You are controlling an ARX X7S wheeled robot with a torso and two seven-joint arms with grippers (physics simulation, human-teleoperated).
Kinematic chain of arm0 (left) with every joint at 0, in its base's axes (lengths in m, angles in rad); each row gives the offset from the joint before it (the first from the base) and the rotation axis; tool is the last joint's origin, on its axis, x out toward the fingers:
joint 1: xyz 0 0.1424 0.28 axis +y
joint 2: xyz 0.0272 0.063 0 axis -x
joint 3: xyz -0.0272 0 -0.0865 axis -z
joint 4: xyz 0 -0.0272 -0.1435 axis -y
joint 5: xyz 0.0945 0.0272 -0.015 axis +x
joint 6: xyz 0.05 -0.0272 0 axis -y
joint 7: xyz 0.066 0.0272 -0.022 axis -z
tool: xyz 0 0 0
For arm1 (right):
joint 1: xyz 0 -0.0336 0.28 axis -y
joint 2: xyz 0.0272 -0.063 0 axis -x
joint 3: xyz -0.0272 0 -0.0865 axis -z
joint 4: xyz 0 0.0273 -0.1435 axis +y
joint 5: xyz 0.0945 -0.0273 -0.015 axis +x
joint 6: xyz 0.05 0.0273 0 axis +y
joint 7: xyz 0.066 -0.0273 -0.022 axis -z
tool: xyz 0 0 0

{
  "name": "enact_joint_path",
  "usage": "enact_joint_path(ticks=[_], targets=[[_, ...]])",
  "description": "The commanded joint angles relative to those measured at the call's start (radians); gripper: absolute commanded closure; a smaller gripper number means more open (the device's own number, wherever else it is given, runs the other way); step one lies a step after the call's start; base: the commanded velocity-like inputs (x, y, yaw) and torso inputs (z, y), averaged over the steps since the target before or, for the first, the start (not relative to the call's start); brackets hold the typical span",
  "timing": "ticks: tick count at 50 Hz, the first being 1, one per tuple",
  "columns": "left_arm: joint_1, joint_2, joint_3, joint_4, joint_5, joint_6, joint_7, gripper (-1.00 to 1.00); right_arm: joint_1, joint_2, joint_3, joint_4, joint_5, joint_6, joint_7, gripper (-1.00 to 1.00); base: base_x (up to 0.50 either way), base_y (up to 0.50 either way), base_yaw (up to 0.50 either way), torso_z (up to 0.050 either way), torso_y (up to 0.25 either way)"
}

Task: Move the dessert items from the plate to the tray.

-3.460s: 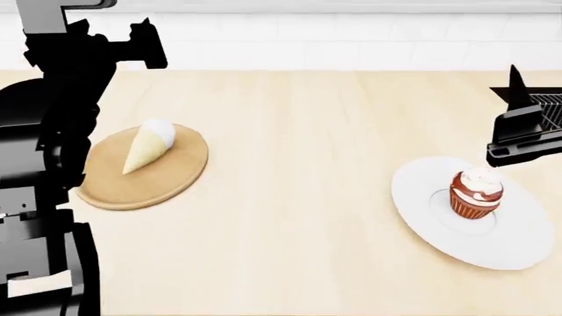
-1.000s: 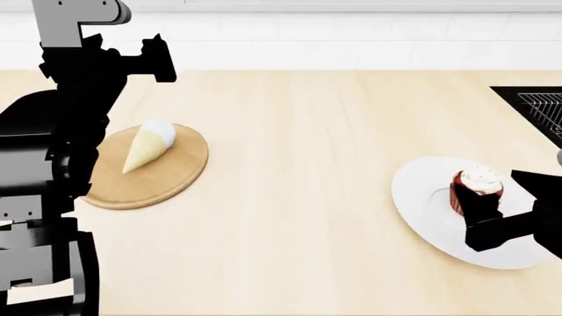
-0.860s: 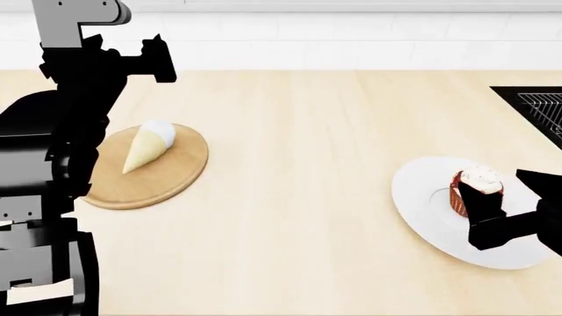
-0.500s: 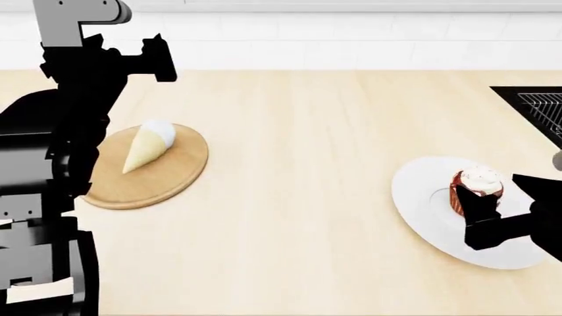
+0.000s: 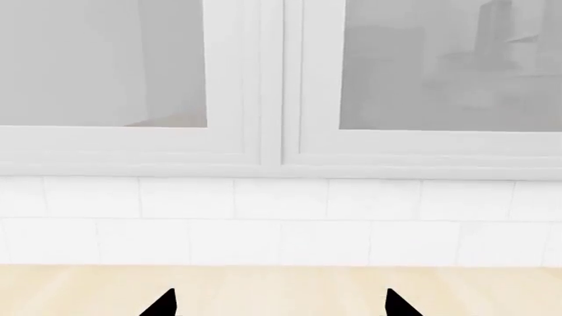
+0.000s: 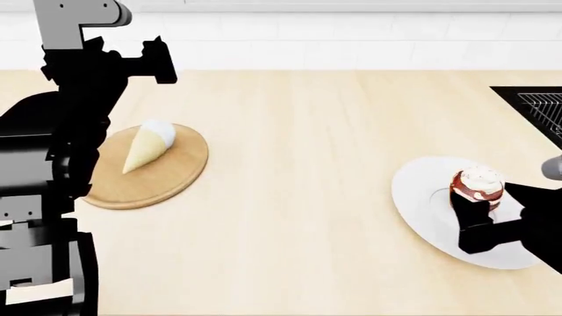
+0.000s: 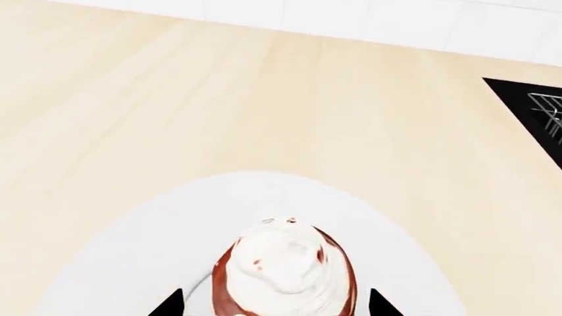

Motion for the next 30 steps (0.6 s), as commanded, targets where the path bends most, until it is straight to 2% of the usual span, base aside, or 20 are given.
enact_joint_path(ticks=[1,24,25,30], targets=[[0.003,0.005,-0.007,-0.008,-0.003,0.008,0.004,-1.0,0.032,-0.011,-0.041,0.035,-0.04,-0.011,-0.019,-1.0,0.0,0.0,0.0,0.0,0.0],[0.001,0.0,-0.003,0.0,-0.012,0.003,0.001,-1.0,0.021,-0.011,-0.062,0.064,-0.063,-0.036,-0.037,-1.0,0.0,0.0,0.0,0.0,0.0],[0.001,0.0,-0.002,-0.001,-0.012,0.003,0.0,-1.0,0.021,-0.011,-0.061,0.063,-0.062,-0.037,-0.037,1.0,0.0,0.0,0.0,0.0,0.0],[-0.001,0.001,0.0,-0.008,-0.011,0.008,-0.001,-1.0,0.022,-0.014,-0.06,0.061,-0.06,-0.04,-0.032,1.0,0.0,0.0,0.0,0.0,0.0]])
